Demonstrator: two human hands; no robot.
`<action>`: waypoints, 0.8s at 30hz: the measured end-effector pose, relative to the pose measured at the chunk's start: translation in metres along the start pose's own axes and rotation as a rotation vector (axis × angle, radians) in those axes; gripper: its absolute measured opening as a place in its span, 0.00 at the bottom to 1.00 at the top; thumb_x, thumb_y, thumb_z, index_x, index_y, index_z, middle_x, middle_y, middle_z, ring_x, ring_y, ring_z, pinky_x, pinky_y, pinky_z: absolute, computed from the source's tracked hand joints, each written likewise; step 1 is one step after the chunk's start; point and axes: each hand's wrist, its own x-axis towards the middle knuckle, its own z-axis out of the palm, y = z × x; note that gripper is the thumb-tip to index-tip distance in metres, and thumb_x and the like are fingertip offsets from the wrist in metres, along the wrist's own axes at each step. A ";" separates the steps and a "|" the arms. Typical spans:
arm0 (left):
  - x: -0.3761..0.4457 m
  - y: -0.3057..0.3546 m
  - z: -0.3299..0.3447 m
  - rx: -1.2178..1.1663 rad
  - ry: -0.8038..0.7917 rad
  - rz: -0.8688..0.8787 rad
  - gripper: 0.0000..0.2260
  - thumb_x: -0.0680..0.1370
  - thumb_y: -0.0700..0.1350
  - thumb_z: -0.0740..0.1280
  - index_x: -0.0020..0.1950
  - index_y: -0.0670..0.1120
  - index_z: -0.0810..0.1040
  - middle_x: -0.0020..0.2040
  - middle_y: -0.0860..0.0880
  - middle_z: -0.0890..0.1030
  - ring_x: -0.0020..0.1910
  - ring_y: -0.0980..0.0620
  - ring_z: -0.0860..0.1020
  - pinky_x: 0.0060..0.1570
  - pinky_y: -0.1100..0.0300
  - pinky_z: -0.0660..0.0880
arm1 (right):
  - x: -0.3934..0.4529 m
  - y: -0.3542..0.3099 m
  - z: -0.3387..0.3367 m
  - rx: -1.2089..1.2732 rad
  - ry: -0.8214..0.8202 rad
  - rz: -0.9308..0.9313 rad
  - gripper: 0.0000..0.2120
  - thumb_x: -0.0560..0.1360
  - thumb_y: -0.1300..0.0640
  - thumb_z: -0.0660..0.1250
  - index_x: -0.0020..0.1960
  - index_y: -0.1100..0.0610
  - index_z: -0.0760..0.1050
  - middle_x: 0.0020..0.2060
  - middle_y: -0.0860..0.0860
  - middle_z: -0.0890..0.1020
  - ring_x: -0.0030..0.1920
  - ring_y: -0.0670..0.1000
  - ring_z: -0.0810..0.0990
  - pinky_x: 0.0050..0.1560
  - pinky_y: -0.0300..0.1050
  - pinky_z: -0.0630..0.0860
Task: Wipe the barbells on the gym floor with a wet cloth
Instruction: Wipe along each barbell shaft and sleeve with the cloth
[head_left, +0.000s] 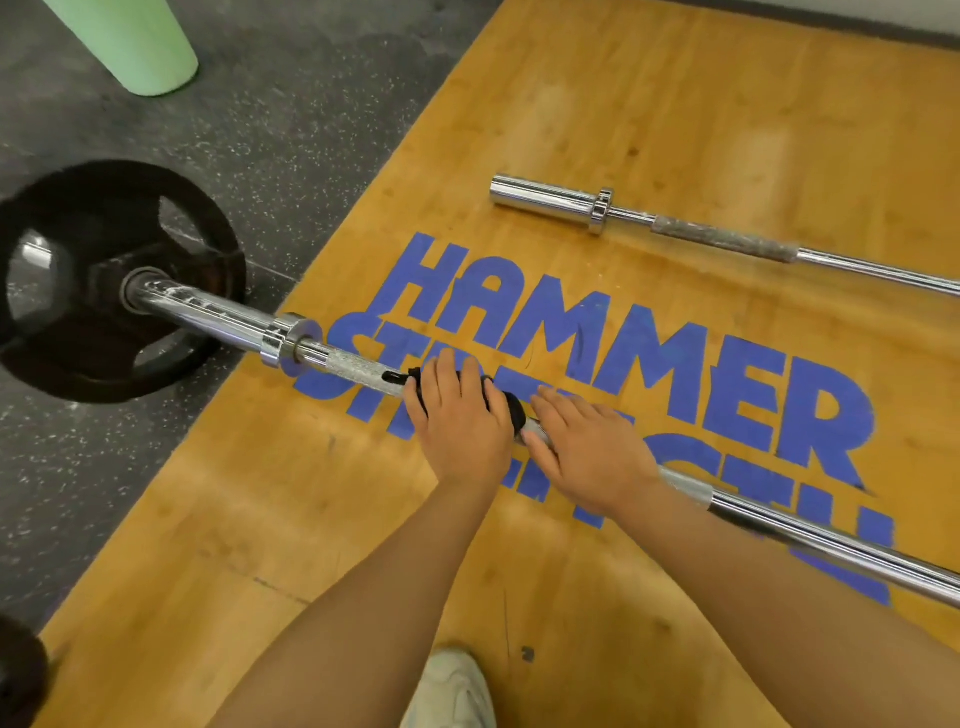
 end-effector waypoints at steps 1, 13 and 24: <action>0.004 -0.001 0.000 0.001 0.020 -0.021 0.18 0.79 0.47 0.55 0.57 0.41 0.81 0.63 0.41 0.79 0.64 0.40 0.76 0.69 0.44 0.57 | -0.001 0.000 0.000 -0.002 0.005 0.006 0.28 0.83 0.44 0.49 0.61 0.61 0.80 0.57 0.57 0.83 0.52 0.57 0.85 0.41 0.53 0.83; -0.008 0.011 -0.005 0.012 -0.138 0.011 0.23 0.81 0.47 0.52 0.67 0.36 0.75 0.69 0.43 0.75 0.71 0.41 0.69 0.72 0.43 0.53 | -0.003 0.000 0.001 -0.030 0.035 0.022 0.24 0.82 0.46 0.51 0.55 0.60 0.81 0.48 0.54 0.85 0.39 0.56 0.84 0.29 0.49 0.78; 0.015 -0.022 -0.004 -0.008 -0.052 -0.112 0.23 0.83 0.45 0.51 0.71 0.32 0.69 0.71 0.39 0.71 0.73 0.37 0.66 0.74 0.43 0.48 | -0.003 0.001 0.004 -0.120 0.124 -0.094 0.32 0.86 0.47 0.41 0.60 0.63 0.80 0.56 0.59 0.83 0.51 0.59 0.84 0.44 0.52 0.82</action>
